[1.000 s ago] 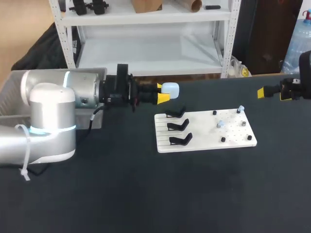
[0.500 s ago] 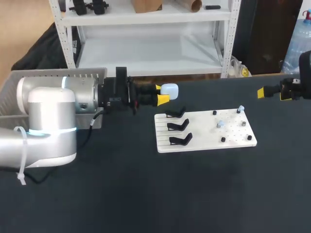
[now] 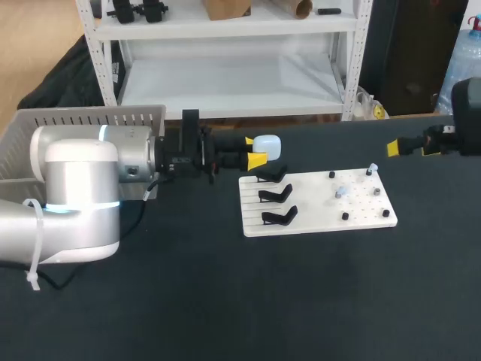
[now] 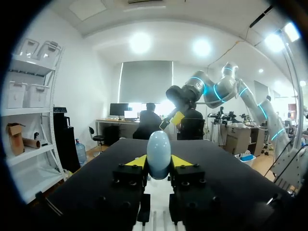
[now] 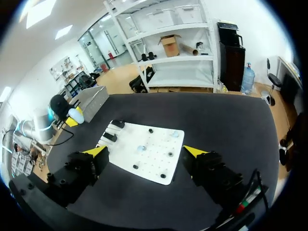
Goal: Pick up each earbud case from the left stands, insert the matching earbuds, close the lid, and place the case in the box.
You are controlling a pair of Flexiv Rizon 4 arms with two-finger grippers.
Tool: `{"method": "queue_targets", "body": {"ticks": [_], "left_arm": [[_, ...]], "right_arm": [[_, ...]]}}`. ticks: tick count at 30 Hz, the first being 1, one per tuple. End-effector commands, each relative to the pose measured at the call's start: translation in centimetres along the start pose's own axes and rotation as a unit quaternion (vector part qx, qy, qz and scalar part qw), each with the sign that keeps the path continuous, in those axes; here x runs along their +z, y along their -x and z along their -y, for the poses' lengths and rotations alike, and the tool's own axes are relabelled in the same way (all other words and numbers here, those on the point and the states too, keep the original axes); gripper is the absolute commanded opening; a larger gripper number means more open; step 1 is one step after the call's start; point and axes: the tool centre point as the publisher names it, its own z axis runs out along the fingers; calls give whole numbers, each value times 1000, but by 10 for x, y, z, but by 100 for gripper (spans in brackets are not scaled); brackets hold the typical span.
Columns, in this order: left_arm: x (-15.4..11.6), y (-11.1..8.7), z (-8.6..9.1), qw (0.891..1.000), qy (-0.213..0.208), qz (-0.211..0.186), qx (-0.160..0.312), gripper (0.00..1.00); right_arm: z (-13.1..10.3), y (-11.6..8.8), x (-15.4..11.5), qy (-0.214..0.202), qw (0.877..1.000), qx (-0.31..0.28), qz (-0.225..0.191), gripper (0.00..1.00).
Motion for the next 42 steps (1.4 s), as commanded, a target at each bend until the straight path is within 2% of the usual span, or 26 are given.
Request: {"method": "queue_targets", "body": {"ticks": [1, 7, 16, 26, 32, 42], "left_arm": [[9, -5, -6, 1000, -25, 6, 4, 0], [21, -6, -1, 998, -60, 6, 4, 0], [24, -9, 3, 998, -69, 7, 1, 0], [26, -13, 8, 998, -69, -5, 12, 0], [26, -16, 10, 998, -63, -7, 8, 0], [27, -21, 11, 998, -56, -2, 3, 0]], "right_arm": [[-23, -14, -14, 1, 1000, -11, -6, 100], [-56, -31, -18, 12, 999, -27, -14, 100], [-93, -50, -10, 17, 999, -33, -38, 100], [-121, -44, 0, 11, 998, -41, -43, 100], [-136, -39, 9, -11, 997, -50, -52, 100], [-147, -31, 31, -19, 996, -47, -74, 100]]}}
